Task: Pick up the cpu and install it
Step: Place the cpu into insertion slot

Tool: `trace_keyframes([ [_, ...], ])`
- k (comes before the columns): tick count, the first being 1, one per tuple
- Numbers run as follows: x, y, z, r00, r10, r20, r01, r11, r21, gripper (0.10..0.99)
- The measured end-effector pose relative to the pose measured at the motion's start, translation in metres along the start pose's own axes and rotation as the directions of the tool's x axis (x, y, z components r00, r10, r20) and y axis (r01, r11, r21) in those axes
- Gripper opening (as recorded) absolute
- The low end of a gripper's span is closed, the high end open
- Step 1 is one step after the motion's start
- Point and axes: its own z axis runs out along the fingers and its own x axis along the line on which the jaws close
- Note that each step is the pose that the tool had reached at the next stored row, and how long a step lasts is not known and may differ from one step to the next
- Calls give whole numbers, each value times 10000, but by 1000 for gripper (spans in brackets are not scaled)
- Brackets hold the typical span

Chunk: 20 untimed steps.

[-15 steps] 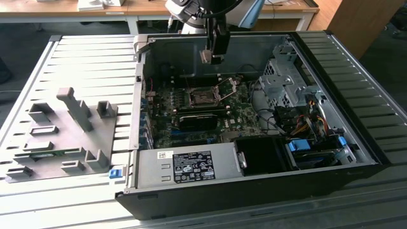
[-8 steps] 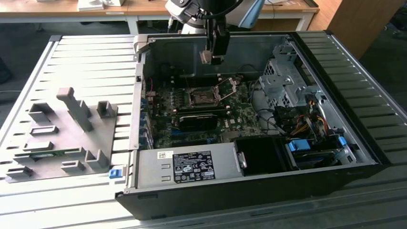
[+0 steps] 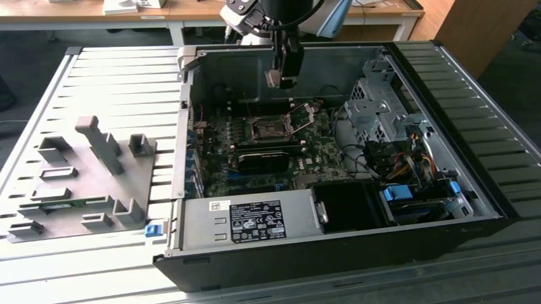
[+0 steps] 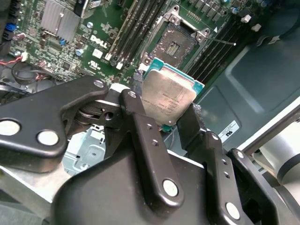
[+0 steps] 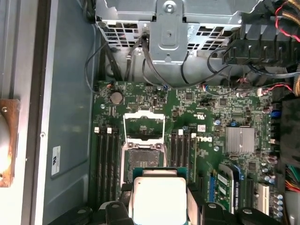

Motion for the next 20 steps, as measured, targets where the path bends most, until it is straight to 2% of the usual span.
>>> trace_keyframes([
  [9,13,-12,135,10000,15,3,-15,10000,-1,541],
  [20,12,-15,178,10000,15,5,-15,10000,0,541],
])
